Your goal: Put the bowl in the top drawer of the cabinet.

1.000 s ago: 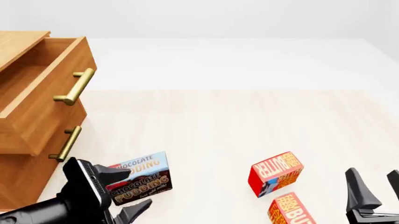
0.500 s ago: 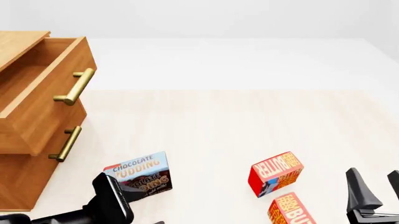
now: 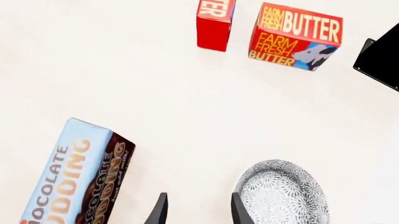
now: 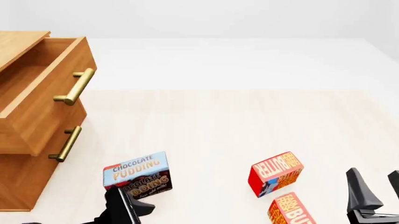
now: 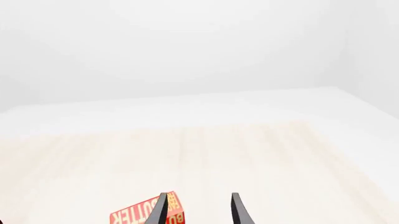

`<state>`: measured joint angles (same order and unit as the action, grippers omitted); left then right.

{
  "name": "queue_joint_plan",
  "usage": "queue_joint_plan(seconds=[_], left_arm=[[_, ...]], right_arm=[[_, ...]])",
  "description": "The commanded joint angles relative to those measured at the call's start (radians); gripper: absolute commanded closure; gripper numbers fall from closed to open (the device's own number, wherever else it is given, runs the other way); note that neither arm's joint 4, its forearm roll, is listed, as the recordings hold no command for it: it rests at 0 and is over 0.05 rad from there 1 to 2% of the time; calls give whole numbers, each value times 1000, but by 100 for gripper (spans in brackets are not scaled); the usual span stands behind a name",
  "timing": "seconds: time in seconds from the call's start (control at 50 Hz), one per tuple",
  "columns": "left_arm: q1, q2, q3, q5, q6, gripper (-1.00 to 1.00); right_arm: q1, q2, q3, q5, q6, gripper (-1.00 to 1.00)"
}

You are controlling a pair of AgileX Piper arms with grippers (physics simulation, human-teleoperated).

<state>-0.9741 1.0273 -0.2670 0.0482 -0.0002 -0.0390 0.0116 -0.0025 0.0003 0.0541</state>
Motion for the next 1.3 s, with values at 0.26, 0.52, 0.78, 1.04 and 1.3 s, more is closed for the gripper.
queue_joint_plan(seconds=[0.26,0.52,0.78,1.04,1.3], left_arm=[[-64,109,14,-116,-69,-100],[-91,186,42,-218,-108,-100],[-107,242,59,-291,-145,-100],[-132,306,68,-351,-178,-100],[-153,352,93,-412,-219,-100]], right_arm=[[-7,3,0,0,1,-100],[-9,4,0,0,2,-100],[-10,13,0,-5,-1,-100],[-11,20,1,-8,1,-100],[-11,29,1,-13,5,-100]])
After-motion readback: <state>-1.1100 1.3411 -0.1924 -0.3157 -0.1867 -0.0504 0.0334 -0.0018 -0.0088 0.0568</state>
